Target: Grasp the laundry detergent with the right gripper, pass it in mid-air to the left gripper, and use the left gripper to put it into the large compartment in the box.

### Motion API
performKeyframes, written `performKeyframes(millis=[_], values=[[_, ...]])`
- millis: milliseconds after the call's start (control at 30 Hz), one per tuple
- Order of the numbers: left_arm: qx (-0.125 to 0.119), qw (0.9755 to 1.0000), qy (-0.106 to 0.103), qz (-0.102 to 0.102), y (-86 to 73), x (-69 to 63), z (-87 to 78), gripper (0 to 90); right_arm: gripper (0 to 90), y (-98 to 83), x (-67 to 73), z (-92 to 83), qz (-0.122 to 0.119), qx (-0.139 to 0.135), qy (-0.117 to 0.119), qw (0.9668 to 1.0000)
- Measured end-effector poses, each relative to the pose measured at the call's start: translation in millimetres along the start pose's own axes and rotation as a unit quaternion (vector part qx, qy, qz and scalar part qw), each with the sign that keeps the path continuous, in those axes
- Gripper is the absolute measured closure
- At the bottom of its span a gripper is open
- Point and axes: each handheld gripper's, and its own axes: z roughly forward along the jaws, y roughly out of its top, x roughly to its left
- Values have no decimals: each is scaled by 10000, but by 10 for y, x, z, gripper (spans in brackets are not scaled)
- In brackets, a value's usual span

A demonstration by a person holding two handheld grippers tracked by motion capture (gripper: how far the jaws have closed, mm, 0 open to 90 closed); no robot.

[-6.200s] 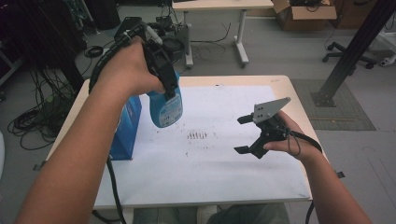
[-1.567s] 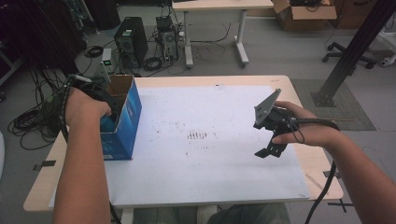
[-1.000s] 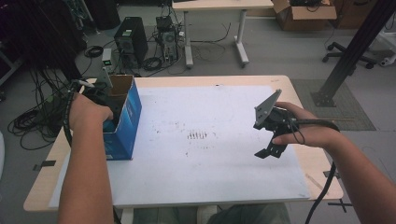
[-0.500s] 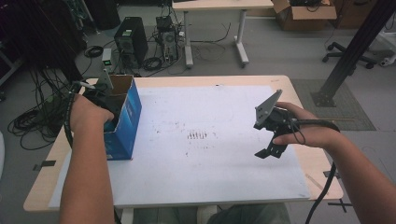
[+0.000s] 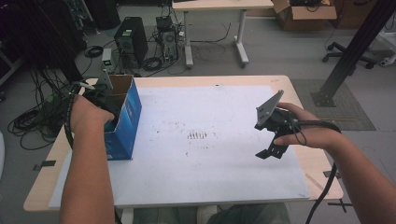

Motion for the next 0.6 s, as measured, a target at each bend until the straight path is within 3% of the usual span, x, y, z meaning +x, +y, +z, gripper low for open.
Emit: performKeyframes(millis=[600], values=[[-114, 9999, 54, -6, -13, -35, -127, 299, 33, -24, 13, -13, -3, -10, -3, 10000]])
